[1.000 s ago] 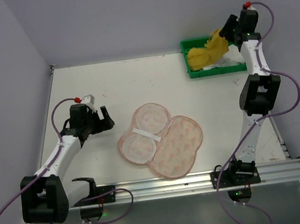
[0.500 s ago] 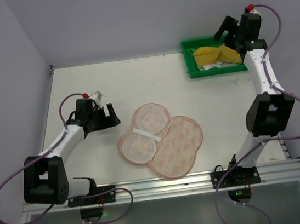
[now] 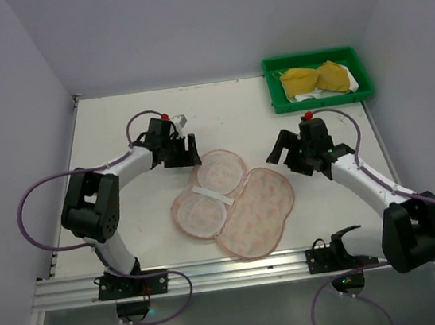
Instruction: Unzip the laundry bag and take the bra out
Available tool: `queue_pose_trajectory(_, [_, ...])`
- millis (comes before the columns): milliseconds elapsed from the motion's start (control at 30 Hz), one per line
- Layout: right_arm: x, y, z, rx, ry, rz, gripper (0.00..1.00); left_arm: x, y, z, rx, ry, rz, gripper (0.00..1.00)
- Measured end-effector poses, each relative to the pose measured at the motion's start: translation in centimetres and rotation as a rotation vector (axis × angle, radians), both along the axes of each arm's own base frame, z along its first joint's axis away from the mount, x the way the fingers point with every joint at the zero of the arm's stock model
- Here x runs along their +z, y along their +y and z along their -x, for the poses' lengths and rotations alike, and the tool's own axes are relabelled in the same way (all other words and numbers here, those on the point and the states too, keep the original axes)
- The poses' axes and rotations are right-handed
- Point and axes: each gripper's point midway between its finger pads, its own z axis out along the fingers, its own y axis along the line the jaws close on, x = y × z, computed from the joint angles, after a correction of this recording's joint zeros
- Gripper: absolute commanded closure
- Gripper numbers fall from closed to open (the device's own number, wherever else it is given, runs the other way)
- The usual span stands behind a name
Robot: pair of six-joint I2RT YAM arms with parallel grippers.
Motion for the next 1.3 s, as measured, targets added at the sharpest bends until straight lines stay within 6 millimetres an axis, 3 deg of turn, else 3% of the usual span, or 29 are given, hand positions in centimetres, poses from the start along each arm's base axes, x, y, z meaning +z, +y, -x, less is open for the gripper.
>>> queue_pose_trajectory(133, [-3.2, 1.3, 5.1, 0.028, 0.08, -0.046, 0.06, -1.7, -1.6, -0.9, -0.042, 0.032, 0.0, 0.38])
queue_pose_trajectory(233, [-4.4, 1.5, 7.3, 0.03, 0.104, -0.072, 0.07, -2.4, -3.1, -0.7, -0.078, 0.048, 0.006, 0.48])
queue_pose_trajectory(267, [-4.8, 1.4, 7.8, 0.023, 0.11, -0.078, 0.07, -2.4, -3.6, -0.6, -0.09, 0.045, 0.007, 0.52])
queue_pose_trajectory(400, [-5.7, 1.0, 9.1, 0.005, 0.125, -0.089, 0.07, -3.0, -5.0, 0.4, -0.122, 0.065, 0.004, 0.86])
queue_pose_trajectory(500, [-6.0, 1.0, 9.3, -0.003, 0.13, -0.096, 0.08, -3.2, -5.3, 0.5, -0.114, 0.072, 0.011, 1.0])
queue_pose_trajectory(800, [-7.6, 1.0, 10.0, -0.017, 0.18, -0.1, 0.15, -2.8, -4.0, -0.8, 0.019, 0.047, -0.012, 1.0])
queue_pose_trajectory(967, [-7.6, 1.2, 9.2, -0.016, 0.19, -0.088, 0.2, -2.6, -0.8, -0.7, 0.155, 0.048, -0.029, 1.0])
queue_pose_trajectory(1133, [-6.3, 1.1, 7.6, -0.01, 0.153, -0.058, 0.27, -2.3, 2.4, -0.8, 0.282, 0.041, -0.048, 1.0])
queue_pose_trajectory(1300, [-3.7, 1.5, 5.7, 0.023, 0.07, -0.044, 0.33, -2.3, 3.2, -0.8, 0.344, 0.042, -0.037, 1.0])
